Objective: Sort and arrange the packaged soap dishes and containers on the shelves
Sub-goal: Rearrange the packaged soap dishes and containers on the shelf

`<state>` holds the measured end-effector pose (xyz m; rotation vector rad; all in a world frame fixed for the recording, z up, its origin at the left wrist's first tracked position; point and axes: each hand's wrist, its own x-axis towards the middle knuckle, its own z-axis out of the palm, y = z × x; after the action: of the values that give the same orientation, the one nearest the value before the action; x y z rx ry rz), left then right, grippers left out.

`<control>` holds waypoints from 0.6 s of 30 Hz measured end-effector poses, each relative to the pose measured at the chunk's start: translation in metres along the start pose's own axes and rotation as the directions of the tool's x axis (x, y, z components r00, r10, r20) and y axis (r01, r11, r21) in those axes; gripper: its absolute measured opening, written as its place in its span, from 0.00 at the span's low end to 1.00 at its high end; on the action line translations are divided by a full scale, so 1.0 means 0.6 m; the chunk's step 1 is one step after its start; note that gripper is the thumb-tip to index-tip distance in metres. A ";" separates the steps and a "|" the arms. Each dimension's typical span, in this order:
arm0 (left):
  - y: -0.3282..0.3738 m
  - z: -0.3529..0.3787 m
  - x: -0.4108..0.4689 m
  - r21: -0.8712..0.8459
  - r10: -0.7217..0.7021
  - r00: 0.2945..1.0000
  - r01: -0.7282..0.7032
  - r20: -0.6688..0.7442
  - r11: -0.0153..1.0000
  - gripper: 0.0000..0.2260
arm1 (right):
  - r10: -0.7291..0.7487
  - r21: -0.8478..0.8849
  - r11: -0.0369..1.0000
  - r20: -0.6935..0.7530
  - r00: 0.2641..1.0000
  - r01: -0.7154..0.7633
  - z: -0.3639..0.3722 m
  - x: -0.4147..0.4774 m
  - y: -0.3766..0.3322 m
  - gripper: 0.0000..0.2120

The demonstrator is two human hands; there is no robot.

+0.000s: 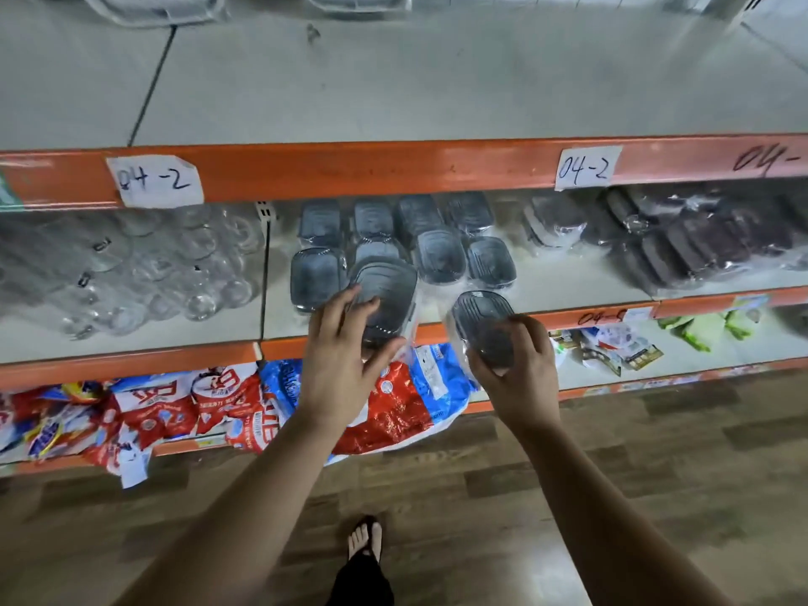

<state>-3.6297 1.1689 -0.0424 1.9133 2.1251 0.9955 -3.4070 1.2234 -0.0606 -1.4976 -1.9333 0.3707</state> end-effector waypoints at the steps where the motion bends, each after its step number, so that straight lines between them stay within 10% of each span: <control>1: 0.000 0.017 0.011 -0.021 -0.001 1.000 0.001 -0.018 1.000 0.24 | -0.005 -0.005 1.000 -0.004 1.000 0.004 0.008 0.014 0.015 0.19; 10: 0.017 0.134 0.066 -0.079 -0.023 0.994 0.014 -0.107 0.997 0.25 | 0.034 -0.011 0.999 -0.092 0.995 -0.035 0.058 0.147 0.124 0.20; 18: 0.042 0.212 0.068 -0.102 -0.121 0.980 0.106 -0.156 0.989 0.24 | -0.031 -0.107 0.993 0.138 0.990 0.046 0.101 0.260 0.182 0.18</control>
<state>-3.5537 1.2556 -0.1146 1.7005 2.2015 1.2409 -3.3842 1.4131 -0.1191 -1.5366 -2.1171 0.3624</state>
